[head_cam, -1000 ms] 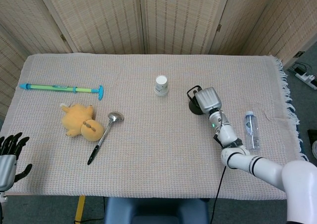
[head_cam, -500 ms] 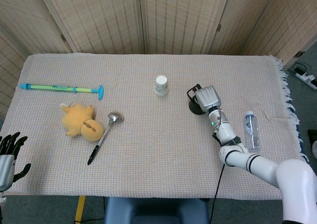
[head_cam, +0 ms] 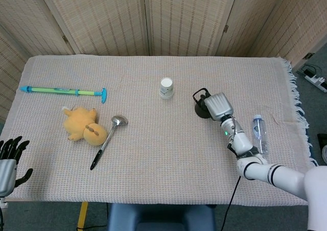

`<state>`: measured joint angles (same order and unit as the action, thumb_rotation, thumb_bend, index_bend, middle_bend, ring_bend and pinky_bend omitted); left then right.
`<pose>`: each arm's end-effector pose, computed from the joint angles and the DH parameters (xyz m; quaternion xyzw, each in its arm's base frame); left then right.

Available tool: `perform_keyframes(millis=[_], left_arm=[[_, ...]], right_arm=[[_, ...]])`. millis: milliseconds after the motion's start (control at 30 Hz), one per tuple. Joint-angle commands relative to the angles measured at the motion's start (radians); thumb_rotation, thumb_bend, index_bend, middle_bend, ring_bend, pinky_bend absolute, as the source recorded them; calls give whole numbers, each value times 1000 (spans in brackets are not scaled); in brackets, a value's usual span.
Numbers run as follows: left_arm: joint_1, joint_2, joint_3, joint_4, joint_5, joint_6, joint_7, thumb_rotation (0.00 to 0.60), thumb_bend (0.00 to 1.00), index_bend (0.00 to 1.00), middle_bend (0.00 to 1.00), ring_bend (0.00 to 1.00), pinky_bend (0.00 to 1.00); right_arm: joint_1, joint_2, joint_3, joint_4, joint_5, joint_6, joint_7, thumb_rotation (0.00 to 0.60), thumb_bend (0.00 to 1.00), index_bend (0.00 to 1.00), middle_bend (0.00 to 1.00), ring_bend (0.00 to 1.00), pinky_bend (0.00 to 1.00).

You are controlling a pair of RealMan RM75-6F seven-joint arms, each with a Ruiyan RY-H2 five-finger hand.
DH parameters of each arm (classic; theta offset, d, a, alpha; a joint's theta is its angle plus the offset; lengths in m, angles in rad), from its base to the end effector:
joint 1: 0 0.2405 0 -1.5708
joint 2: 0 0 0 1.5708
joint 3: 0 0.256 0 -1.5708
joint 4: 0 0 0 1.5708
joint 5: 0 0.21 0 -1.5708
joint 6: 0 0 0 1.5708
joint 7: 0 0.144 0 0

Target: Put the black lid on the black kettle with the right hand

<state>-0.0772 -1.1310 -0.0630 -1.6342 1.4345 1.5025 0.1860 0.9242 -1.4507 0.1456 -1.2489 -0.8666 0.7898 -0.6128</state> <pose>-0.3136 0.1807 0.1607 -0.5955 -0.3520 -0.3373 0.6385 -0.1751 -0.4260 0.0322 0.7813 -0.2600 0.2146 0.5252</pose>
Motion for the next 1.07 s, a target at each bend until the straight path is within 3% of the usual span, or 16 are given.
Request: perform_keyframes(millis=[33,267,400,467,600,700,867,1067], left_arm=[[0,1,-1,-1,2,3,1,600,222,140,48,45,0],[-1,-2,0,-2,-6,-6,2,600,222,141,48,46,0],[-10,-10,-2,1,-15,-24,6,600,221,142,48,46,0],[-13,-12,-5,1,-13,-24,8,600,222,144,49,46,0],[-19,-14,-7,-1,-8,-27,9,600,222,145,49,46,0],[-23,-17,-10,-3,-9,-28,15,600,222,145,49,46,0],[-31,-30,-13,-10,-6,-27,37,600,222,145,50,47,0],[-36,-58,-17,-17,13,-5,76,600,223,145,51,49,0]], right_arm=[[-18,15,-12,-27,-24,23,14,600,374,201,275,830,734],[-103,116,-41,-196,-65,162,13,600,375,200,291,815,734],[-189,204,-66,-332,-96,281,27,600,374,200,304,712,729],[-239,254,-82,-401,-104,332,50,600,374,200,304,596,655],[-343,323,-122,-486,-169,446,104,600,374,200,293,335,333],[-438,346,-159,-501,-258,555,179,600,374,200,248,236,196],[-592,352,-214,-471,-381,718,308,600,374,200,207,209,178],[-697,361,-253,-485,-430,798,351,600,374,200,207,218,184]])
